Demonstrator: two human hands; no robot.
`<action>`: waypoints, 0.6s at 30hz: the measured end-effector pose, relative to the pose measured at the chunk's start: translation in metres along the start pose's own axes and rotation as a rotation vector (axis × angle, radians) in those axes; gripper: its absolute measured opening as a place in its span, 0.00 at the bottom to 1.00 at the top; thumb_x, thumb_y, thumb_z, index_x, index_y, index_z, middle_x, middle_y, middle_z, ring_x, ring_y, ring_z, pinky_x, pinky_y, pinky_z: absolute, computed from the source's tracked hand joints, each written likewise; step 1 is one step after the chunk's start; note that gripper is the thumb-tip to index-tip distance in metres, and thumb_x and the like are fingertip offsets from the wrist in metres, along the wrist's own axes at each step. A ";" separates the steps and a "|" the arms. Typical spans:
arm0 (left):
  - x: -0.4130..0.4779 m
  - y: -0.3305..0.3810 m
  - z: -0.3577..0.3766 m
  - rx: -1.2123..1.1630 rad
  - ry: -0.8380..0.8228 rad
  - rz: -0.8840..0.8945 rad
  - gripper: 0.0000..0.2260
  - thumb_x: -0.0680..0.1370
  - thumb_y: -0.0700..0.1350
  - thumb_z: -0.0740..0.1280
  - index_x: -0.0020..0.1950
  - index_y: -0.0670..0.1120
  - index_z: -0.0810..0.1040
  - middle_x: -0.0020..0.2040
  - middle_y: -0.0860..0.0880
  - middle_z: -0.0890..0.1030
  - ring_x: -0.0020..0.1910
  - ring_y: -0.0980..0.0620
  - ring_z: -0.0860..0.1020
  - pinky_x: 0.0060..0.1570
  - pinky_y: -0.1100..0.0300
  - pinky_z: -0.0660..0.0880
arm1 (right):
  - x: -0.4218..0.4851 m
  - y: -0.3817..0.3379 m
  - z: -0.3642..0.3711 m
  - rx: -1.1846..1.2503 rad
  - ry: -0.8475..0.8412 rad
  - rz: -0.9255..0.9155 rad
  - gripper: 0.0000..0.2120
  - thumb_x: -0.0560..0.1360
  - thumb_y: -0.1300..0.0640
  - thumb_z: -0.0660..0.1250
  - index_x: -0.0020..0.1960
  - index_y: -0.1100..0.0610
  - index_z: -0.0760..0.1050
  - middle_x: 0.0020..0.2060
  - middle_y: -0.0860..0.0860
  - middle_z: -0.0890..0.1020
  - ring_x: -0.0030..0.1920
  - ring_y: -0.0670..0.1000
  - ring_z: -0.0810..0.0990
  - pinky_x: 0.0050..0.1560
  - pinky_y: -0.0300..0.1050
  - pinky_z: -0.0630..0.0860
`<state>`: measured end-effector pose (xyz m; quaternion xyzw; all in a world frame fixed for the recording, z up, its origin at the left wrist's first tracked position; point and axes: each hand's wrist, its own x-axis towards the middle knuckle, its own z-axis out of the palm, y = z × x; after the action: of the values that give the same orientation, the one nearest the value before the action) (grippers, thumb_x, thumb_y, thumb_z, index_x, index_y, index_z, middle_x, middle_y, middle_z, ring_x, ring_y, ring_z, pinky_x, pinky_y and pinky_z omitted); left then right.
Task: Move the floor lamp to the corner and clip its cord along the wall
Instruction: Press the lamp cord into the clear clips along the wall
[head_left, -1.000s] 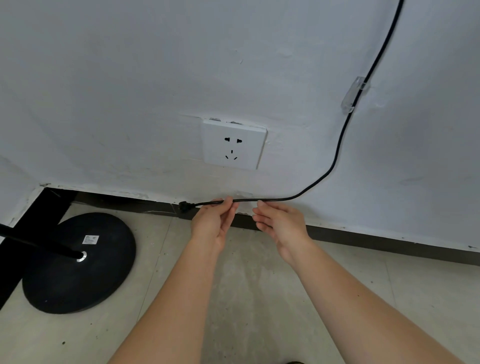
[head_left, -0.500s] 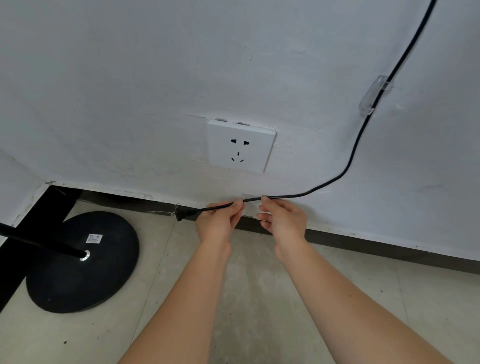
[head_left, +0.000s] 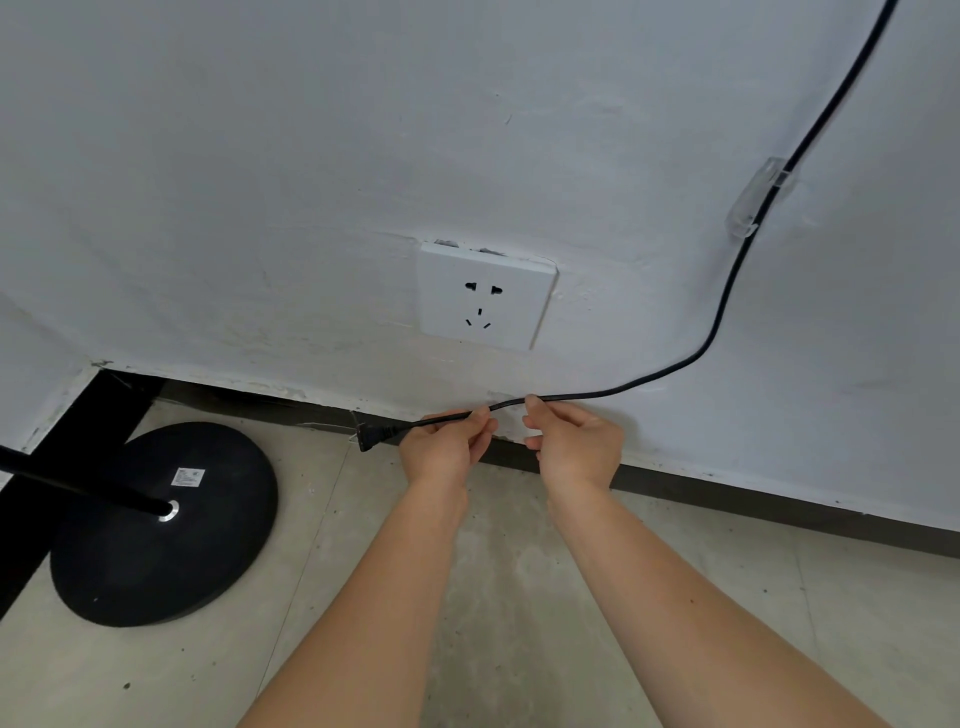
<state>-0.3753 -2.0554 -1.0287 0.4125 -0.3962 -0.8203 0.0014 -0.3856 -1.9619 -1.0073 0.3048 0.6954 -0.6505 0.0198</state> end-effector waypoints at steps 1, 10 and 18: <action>0.000 0.000 0.000 0.003 0.003 -0.004 0.06 0.72 0.31 0.70 0.48 0.36 0.78 0.42 0.43 0.81 0.39 0.48 0.81 0.39 0.64 0.81 | 0.000 0.000 0.000 -0.012 0.007 -0.007 0.09 0.71 0.56 0.73 0.33 0.51 0.79 0.31 0.49 0.83 0.25 0.47 0.77 0.31 0.37 0.72; 0.006 0.004 0.002 -0.053 -0.017 -0.072 0.04 0.75 0.32 0.67 0.49 0.35 0.78 0.43 0.41 0.82 0.40 0.49 0.82 0.39 0.64 0.81 | 0.005 0.005 0.001 -0.037 0.042 -0.027 0.11 0.69 0.57 0.73 0.29 0.50 0.78 0.28 0.47 0.83 0.26 0.47 0.78 0.31 0.37 0.74; 0.008 0.006 0.003 0.222 -0.029 0.114 0.04 0.75 0.39 0.69 0.42 0.38 0.80 0.39 0.42 0.83 0.36 0.49 0.83 0.34 0.65 0.80 | 0.012 0.011 -0.003 -0.025 0.077 0.003 0.10 0.67 0.58 0.73 0.28 0.53 0.78 0.24 0.47 0.81 0.23 0.46 0.77 0.34 0.42 0.77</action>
<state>-0.3848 -2.0598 -1.0293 0.3752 -0.5075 -0.7756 -0.0035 -0.3894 -1.9543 -1.0223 0.3306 0.7032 -0.6295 -0.0021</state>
